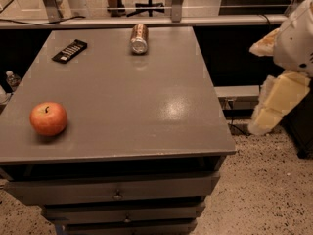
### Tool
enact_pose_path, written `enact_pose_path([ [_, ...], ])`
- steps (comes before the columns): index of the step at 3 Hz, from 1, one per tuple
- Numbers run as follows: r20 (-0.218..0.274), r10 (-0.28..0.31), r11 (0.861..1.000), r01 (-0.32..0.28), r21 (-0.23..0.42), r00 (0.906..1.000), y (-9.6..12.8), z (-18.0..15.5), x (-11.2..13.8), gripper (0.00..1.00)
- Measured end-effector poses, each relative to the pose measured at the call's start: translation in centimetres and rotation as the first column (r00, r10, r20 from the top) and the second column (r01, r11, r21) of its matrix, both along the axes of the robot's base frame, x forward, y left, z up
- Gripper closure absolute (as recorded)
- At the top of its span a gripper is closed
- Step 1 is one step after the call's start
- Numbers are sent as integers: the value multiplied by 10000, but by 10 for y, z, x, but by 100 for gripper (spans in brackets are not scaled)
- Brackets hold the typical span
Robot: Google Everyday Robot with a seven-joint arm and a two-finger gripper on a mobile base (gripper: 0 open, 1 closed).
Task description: Move apple near orange can
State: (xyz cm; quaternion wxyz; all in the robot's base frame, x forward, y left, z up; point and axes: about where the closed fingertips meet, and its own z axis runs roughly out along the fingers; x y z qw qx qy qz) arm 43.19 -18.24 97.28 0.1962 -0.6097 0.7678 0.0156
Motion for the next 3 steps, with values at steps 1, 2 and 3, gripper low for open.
enact_pose_path([
  [1, 176, 803, 9834, -821, 1618, 9966, 57, -12, -16, 0],
  [2, 373, 1386, 9354, -1432, 3234, 9896, 114, -28, -26, 0],
  [3, 403, 1468, 9015, -1504, 4057, 9884, 137, -17, -30, 0],
])
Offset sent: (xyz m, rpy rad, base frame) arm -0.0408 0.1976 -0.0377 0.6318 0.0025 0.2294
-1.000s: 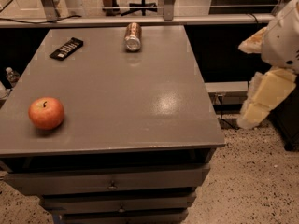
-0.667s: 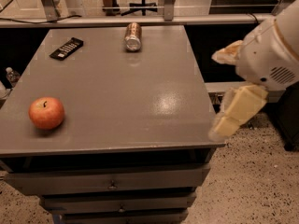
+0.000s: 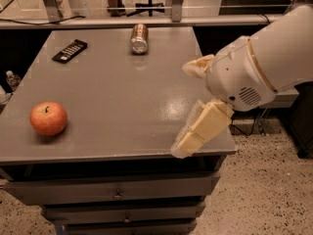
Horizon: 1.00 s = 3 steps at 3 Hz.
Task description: Move apple near orange can
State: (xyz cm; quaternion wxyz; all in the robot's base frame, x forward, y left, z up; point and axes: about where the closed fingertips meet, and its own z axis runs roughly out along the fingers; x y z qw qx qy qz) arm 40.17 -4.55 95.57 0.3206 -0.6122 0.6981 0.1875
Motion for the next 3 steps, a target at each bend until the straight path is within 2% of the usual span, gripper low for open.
enact_pose_path([
  [1, -8, 1, 10000, -1, -9, 10000, 0, 0, 0, 0],
  [2, 35, -155, 9991, 153, 406, 9999, 8, -10, 4, 0],
  [3, -20, -307, 9868, 306, 1588, 9995, 42, -37, 14, 0],
])
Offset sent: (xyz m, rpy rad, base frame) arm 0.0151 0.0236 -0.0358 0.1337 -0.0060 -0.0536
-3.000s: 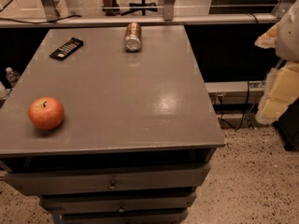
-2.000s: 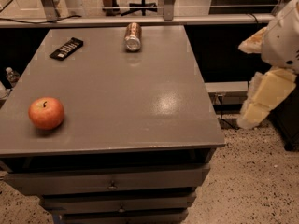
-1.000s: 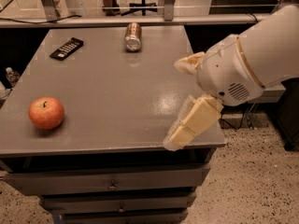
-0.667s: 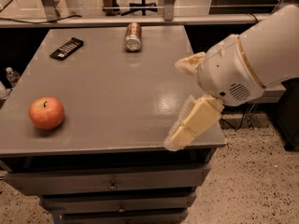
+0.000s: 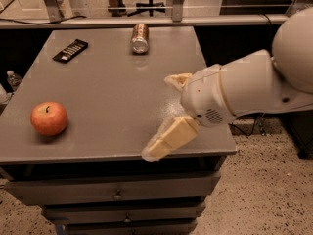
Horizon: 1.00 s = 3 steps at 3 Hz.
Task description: Move apple near orange can
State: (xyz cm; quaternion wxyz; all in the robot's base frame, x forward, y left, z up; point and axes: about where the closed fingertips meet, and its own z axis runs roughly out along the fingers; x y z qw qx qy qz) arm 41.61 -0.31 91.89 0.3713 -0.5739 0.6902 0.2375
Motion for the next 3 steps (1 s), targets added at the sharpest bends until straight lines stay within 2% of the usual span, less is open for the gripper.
enact_pose_path([
  [1, 186, 4, 9924, -27, 1232, 9998, 47, -20, 21, 0],
  [2, 325, 75, 9741, -147, 2258, 9994, 91, -28, 40, 0],
  [3, 444, 411, 9492, -529, 3101, 9982, 141, -31, 49, 0],
])
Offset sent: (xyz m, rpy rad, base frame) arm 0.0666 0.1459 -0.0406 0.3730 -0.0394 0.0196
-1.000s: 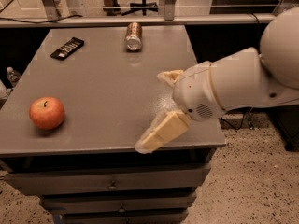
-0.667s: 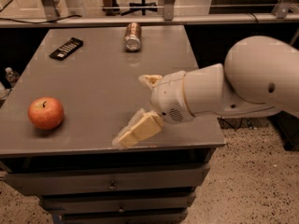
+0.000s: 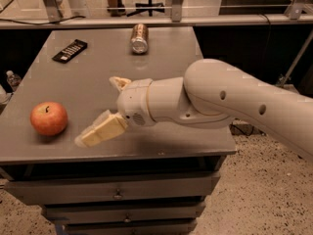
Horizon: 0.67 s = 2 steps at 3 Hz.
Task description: Move apple near orange can
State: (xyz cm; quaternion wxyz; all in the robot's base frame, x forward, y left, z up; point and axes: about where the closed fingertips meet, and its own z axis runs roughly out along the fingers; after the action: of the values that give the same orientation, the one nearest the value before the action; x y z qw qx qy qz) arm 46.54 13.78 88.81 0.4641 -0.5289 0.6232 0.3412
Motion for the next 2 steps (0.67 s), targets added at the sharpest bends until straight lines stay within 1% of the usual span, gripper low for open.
enact_pose_path([
  [1, 33, 500, 9972, -501, 564, 9987, 44, -1, -1, 0],
  [2, 89, 855, 9921, -860, 910, 9963, 81, -9, 0, 0],
])
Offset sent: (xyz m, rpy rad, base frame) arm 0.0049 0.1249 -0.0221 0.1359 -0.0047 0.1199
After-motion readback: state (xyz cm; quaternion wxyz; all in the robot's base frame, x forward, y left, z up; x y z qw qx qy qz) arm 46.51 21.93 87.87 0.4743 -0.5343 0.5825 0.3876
